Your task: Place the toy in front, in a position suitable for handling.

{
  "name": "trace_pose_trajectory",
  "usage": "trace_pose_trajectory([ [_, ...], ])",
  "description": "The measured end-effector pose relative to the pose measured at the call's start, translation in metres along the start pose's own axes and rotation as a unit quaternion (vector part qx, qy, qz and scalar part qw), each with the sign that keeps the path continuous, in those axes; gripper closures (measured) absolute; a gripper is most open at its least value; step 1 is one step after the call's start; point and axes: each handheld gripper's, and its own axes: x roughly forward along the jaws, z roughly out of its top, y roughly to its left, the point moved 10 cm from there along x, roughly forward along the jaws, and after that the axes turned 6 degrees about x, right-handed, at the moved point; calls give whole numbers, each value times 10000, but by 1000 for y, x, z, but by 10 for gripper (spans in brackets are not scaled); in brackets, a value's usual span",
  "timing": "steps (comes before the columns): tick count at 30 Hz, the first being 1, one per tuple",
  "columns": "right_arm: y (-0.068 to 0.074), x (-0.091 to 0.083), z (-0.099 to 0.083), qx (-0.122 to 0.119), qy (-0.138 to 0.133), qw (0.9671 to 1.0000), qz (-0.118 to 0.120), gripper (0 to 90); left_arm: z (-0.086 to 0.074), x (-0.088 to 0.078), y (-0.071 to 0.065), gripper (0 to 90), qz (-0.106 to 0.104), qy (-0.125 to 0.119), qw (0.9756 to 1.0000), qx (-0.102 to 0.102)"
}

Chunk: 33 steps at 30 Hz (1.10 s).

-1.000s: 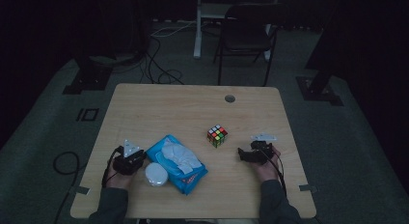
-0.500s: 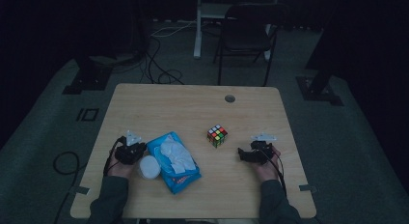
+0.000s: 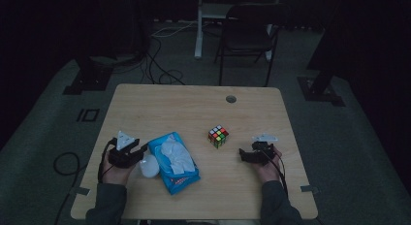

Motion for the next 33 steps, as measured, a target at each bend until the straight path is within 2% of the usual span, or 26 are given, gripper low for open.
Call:
trace_pose_trajectory([
  [4,0,0,0,-3,-1,10000,-1,113,7,-10,-28,585,-286,-148,9994,145],
  [7,0,0,0,-1,0,10000,0,113,6,-14,-46,579,-425,-156,9986,269],
  [11,0,0,0,0,-1,10000,0,113,3,-19,-63,574,-588,-163,9975,351],
  [16,0,0,0,-2,1,10000,0,113,-5,-21,-73,556,-629,-62,9969,464],
  [19,0,0,0,-1,0,10000,-1,113,-14,-18,-74,553,-538,133,9968,577],
  [27,0,0,0,0,0,10000,-1,113,-19,-15,-69,575,-459,188,9968,632],
  [33,0,0,0,-2,0,10000,0,113,-20,-12,-49,589,-150,278,9984,475],
])
